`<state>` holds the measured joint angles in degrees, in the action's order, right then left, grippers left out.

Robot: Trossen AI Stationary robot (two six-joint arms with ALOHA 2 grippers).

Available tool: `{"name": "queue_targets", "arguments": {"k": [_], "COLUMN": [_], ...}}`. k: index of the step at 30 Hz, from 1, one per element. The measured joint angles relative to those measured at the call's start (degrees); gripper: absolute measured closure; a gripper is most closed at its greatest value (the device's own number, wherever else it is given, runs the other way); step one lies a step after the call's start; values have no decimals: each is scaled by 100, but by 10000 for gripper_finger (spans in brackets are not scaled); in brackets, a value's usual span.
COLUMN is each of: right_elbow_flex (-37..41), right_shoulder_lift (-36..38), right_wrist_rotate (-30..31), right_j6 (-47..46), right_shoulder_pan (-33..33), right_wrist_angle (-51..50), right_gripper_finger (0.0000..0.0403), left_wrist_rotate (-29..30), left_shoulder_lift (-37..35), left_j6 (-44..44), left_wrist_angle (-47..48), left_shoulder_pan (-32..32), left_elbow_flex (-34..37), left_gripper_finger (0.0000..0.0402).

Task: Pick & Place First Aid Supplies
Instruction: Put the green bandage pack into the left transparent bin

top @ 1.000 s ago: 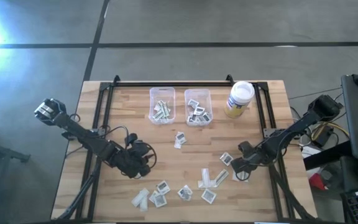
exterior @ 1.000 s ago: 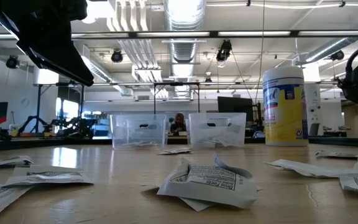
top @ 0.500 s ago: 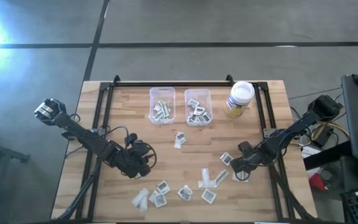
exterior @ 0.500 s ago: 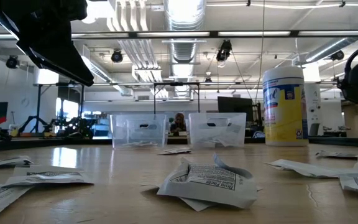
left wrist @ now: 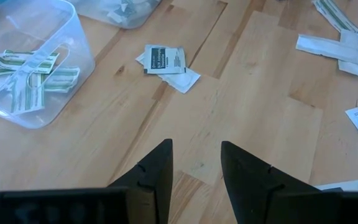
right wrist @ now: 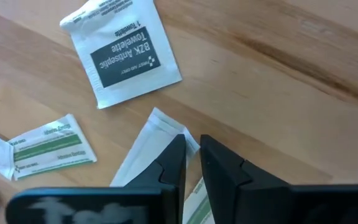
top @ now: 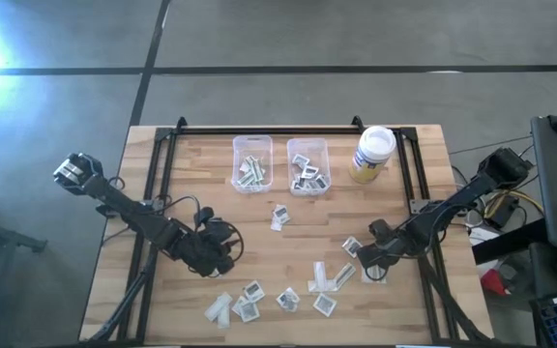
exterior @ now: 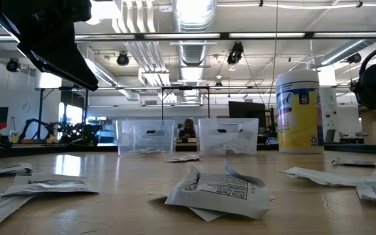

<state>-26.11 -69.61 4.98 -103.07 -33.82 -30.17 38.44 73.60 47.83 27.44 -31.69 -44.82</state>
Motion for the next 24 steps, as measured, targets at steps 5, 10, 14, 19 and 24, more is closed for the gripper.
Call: {"name": "queue_targets", "arguments": {"k": [5, 10, 14, 19, 24], "right_elbow_flex": [3, 11, -6, -183, -524], "right_shoulder_lift": [-28, -28, -29, -30, -28], "right_wrist_rotate": [-9, -27, -30, -53, 17], "right_j6": [45, 324, 493, 781, 1186], "right_shoulder_pan": [-2, -2, -2, -2, -2], "right_wrist_angle": [-9, 15, 5, 94, 78], "right_gripper_finger": [367, 386, 394, 395, 395], "left_wrist_rotate": [0, 0, 0, 0, 0], "left_shoulder_lift": [0, 0, 0, 0, 0], "left_j6": [-2, -2, -2, -4, -1], "left_wrist_angle": [0, 0, 1, 0, 0], "left_shoulder_pan": [0, 0, 0, -1, 7], "left_elbow_flex": [7, 9, 9, 9, 9], "left_gripper_finger": [273, 273, 273, 273, 273]}}
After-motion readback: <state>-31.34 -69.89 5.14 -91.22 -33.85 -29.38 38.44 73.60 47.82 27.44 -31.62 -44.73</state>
